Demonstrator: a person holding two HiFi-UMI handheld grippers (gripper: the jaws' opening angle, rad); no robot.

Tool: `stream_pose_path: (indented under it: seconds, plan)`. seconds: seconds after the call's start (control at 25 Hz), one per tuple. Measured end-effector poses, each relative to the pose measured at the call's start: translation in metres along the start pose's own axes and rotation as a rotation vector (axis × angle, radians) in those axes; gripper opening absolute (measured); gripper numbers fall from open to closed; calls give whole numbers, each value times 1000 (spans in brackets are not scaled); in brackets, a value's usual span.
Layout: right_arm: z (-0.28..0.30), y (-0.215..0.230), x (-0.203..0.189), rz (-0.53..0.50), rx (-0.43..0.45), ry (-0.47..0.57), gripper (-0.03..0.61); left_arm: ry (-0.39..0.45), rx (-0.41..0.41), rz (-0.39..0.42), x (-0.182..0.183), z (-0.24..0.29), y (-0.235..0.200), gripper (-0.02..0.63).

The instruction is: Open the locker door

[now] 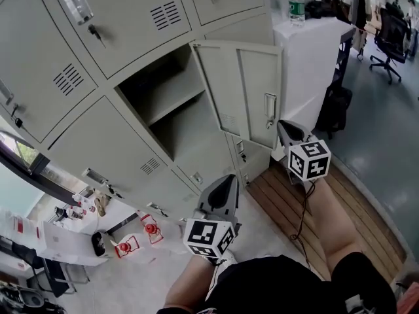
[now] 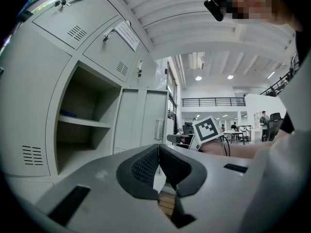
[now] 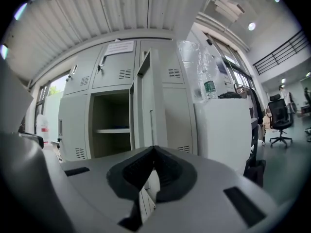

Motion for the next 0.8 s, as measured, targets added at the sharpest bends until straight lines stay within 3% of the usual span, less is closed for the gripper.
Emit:
stream_pose_path:
  seconds: [0.52, 0.8]
  plan:
    - [-10, -30, 6, -24, 82, -6, 54, 16, 43, 16, 5, -24, 11, 17]
    - [-25, -67, 10, -70, 166, -15, 54, 26, 86, 13, 5, -49, 19, 17]
Point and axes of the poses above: the fingertips, and each gripper's own axes: z forward along the fingers, y to its right, x out of its top, the point moved 5 cm from there along -z, backward along the fingers, and after that the axes turned 14 degrees about x, right-handed, at the moved point
